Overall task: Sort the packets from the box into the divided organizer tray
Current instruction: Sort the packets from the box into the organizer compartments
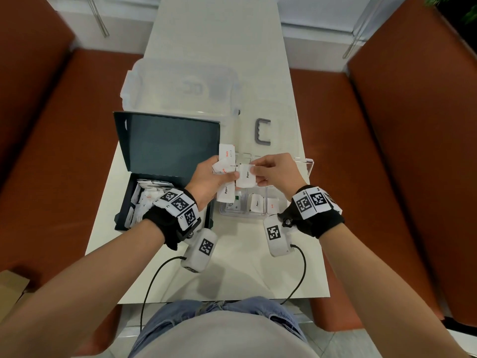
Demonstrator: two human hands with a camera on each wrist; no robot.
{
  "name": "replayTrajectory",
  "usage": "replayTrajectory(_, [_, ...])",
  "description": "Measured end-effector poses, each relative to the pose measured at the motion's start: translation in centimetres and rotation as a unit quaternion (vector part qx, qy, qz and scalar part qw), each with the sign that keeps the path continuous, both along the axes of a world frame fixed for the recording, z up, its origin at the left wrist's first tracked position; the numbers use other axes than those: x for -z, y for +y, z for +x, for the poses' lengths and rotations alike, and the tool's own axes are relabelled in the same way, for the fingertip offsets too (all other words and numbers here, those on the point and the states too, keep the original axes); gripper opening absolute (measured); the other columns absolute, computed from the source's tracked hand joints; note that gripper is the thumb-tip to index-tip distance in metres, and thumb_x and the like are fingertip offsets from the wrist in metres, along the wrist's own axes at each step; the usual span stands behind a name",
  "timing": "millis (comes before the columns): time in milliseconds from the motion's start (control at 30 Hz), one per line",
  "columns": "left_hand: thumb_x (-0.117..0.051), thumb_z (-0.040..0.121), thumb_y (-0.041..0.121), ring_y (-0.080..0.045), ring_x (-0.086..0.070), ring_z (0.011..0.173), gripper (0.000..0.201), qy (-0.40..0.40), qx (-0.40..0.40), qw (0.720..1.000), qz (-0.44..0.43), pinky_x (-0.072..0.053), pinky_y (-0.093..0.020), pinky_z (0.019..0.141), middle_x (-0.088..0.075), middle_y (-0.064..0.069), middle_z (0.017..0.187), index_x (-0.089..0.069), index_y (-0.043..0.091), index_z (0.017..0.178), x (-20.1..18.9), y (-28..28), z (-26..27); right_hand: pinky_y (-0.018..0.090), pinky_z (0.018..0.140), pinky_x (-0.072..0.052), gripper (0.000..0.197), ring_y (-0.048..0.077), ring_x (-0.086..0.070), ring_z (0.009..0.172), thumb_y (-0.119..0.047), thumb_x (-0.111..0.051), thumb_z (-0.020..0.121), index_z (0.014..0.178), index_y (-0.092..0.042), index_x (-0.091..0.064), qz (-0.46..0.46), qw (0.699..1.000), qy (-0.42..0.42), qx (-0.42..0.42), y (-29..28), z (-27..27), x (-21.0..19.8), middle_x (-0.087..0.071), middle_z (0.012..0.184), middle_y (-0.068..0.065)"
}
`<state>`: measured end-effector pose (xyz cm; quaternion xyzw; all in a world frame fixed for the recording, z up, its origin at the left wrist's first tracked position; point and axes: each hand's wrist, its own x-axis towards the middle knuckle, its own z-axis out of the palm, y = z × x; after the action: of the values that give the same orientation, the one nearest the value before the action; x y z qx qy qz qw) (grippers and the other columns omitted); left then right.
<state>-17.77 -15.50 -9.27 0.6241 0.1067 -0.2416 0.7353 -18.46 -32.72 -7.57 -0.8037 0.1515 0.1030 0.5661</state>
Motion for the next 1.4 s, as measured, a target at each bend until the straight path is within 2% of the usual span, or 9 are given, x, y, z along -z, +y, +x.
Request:
replayTrajectory(200, [-0.069, 0.081, -0.007, -0.035, -0.065, 0.105, 0.038, -0.002, 0.007, 1.0, -0.009, -0.058, -0.045, 0.082, -0.065, -0.022, 0.118, -0.058, 0.008, 0.115, 0.2, -0.3, -0.1, 0.031, 0.07, -0.06, 0.021, 0.015, -0.061, 0.059, -0.009, -0.075, 0.079, 0.099, -0.005, -0.072, -0.027, 1.0, 0.01, -0.013, 0.0, -0.1, 0.4, -0.064, 0.063, 0.003])
replayTrajectory(300, [-0.071, 0.08, -0.007, -0.032, -0.066, 0.106, 0.041, -0.01, 0.023, 1.0, 0.014, -0.053, -0.05, 0.092, -0.067, -0.017, 0.115, -0.059, 0.012, 0.114, 0.4, -0.5, -0.1, 0.025, 0.068, -0.056, 0.02, 0.012, -0.059, 0.064, -0.016, -0.072, 0.083, 0.102, -0.012, -0.073, -0.048, 0.998, 0.018, -0.041, -0.4, 0.1, 0.2, -0.066, 0.072, 0.0])
replayTrajectory(433, [-0.07, 0.082, -0.005, -0.034, -0.064, 0.108, 0.039, -0.013, 0.037, 0.999, 0.026, -0.051, -0.051, 0.095, -0.066, -0.019, 0.118, -0.058, 0.01, 0.116, 0.5, -1.2, -0.5, 0.007, 0.052, -0.042, 0.016, 0.002, -0.055, 0.058, -0.01, -0.067, 0.087, 0.101, -0.009, -0.073, -0.057, 0.994, 0.021, -0.086, -1.1, 0.1, 0.2, -0.065, 0.074, -0.001])
replayTrajectory(533, [-0.069, 0.084, -0.002, -0.035, -0.068, 0.097, 0.038, 0.003, 0.014, 1.0, 0.018, -0.056, -0.048, 0.086, -0.064, -0.026, 0.117, -0.056, 0.001, 0.119, 0.7, -1.4, -0.6, 0.004, 0.046, -0.038, 0.016, -0.004, -0.053, 0.051, -0.005, -0.067, 0.086, 0.1, -0.005, -0.073, -0.052, 0.998, 0.023, -0.032, -2.4, 0.1, 1.1, -0.063, 0.069, -0.006])
replayTrajectory(600, [-0.067, 0.084, -0.005, -0.026, -0.07, 0.08, 0.04, 0.023, -0.005, 1.0, 0.0, -0.061, -0.038, 0.069, -0.062, -0.03, 0.116, -0.053, -0.003, 0.122, 0.7, -1.1, -0.6, 0.007, 0.051, -0.042, 0.017, 0.001, -0.055, 0.059, -0.006, -0.067, 0.086, 0.102, -0.004, -0.073, -0.065, 0.997, 0.037, -0.007, -3.2, 0.1, 2.1, -0.065, 0.074, -0.004])
replayTrajectory(667, [-0.066, 0.085, -0.006, -0.022, -0.07, 0.077, 0.042, 0.035, -0.01, 0.999, -0.006, -0.06, -0.031, 0.062, -0.062, -0.028, 0.114, -0.052, -0.002, 0.124, 0.8, -0.9, -0.4, 0.017, 0.07, -0.049, 0.017, 0.01, -0.059, 0.077, -0.008, -0.068, 0.085, 0.102, -0.006, -0.073, -0.109, 0.992, 0.054, -0.023, -3.4, -0.1, 3.3, -0.07, 0.089, 0.005])
replayTrajectory(967, [-0.067, 0.085, -0.005, -0.019, -0.072, 0.077, 0.043, 0.037, -0.013, 0.999, -0.01, -0.06, -0.032, 0.065, -0.065, -0.025, 0.109, -0.052, -0.002, 0.125, 1.2, -0.8, -0.4, 0.039, 0.087, -0.053, 0.01, 0.023, -0.065, 0.094, -0.018, -0.071, 0.083, 0.092, -0.013, -0.073, -0.229, 0.966, 0.094, -0.07, -1.7, -0.8, 6.7, -0.071, 0.097, 0.007])
replayTrajectory(1100, [-0.066, 0.086, -0.005, -0.02, -0.072, 0.077, 0.041, 0.035, -0.014, 0.999, -0.016, -0.059, -0.03, 0.063, -0.067, -0.018, 0.099, -0.052, -0.002, 0.124, 1.3, -0.6, -0.5, 0.041, 0.091, -0.049, 0.007, 0.024, -0.063, 0.096, -0.018, -0.068, 0.084, 0.089, -0.016, -0.073, -0.311, 0.94, 0.077, -0.114, -1.1, -0.9, 6.8, -0.07, 0.098, 0.004])
replayTrajectory(1400, [-0.065, 0.087, -0.003, -0.026, -0.07, 0.079, 0.041, 0.028, 0.0, 1.0, -0.003, -0.06, -0.039, 0.071, -0.07, -0.013, 0.091, -0.051, -0.004, 0.126, 1.0, -0.3, -0.5, 0.042, 0.097, -0.034, 0.03, 0.027, -0.052, 0.111, -0.01, -0.061, 0.09, 0.117, -0.022, -0.067, -0.43, 0.88, 0.064, -0.193, -1.0, -0.9, 7.4, -0.052, 0.118, 0.006])
